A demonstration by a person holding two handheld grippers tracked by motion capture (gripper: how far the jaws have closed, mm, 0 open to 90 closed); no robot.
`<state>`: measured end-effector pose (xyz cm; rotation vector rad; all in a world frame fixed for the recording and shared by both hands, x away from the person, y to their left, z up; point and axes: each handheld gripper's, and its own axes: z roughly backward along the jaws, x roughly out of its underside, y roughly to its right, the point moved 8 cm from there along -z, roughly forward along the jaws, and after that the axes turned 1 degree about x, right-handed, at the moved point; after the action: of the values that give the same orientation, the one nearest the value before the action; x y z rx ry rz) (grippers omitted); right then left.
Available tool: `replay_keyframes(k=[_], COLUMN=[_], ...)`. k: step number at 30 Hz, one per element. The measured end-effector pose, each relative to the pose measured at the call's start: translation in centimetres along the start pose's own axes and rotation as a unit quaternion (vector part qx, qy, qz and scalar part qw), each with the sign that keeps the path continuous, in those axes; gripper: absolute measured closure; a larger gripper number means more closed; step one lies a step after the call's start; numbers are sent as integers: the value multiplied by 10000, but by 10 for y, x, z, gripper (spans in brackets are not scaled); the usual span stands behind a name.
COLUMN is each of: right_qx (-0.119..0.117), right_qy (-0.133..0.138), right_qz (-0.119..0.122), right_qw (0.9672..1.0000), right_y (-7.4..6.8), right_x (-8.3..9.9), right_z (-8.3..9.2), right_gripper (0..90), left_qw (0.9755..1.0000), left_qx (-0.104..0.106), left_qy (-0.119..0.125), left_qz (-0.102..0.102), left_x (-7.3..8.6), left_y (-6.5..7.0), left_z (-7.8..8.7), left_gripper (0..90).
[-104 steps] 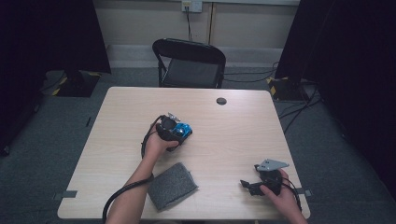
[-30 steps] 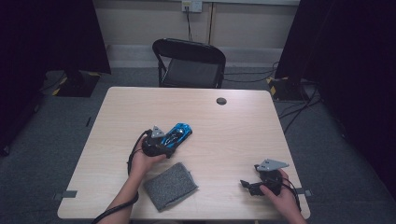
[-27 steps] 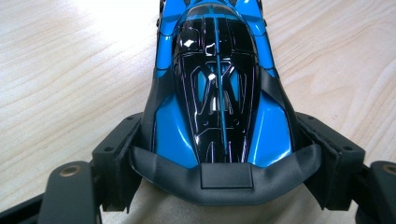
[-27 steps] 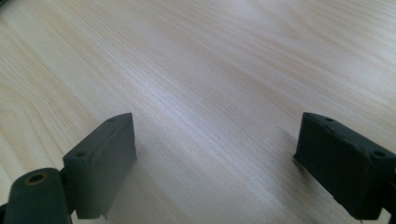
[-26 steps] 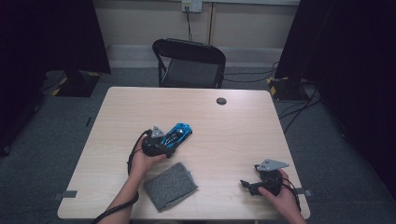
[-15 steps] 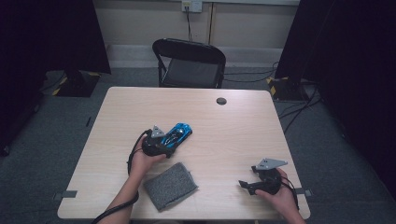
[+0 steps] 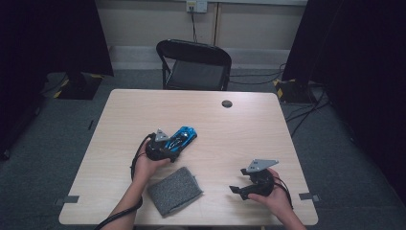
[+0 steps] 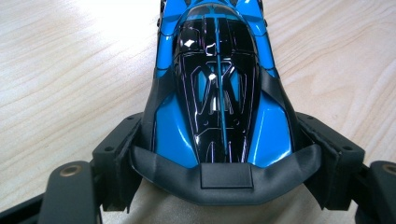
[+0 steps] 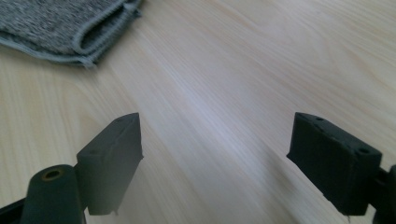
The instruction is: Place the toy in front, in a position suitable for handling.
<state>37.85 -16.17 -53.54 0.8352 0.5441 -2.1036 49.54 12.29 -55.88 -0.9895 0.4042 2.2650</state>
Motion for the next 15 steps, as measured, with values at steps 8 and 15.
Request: replay_keyframes(k=[8,15], right_qx=[-306,-484], right_qy=[24,26], right_qz=[121,299], right_qw=[9995,9984], right_y=[-20,-36], right_x=[-24,-39], right_z=[-18,-30], right_gripper=[155,156], left_qw=[10000,10000], left_qx=[15,3], left_qy=[0,-1], left_qz=[14,1], left_x=[0,0], left_y=[0,0], left_z=[0,0], left_gripper=[243,243])
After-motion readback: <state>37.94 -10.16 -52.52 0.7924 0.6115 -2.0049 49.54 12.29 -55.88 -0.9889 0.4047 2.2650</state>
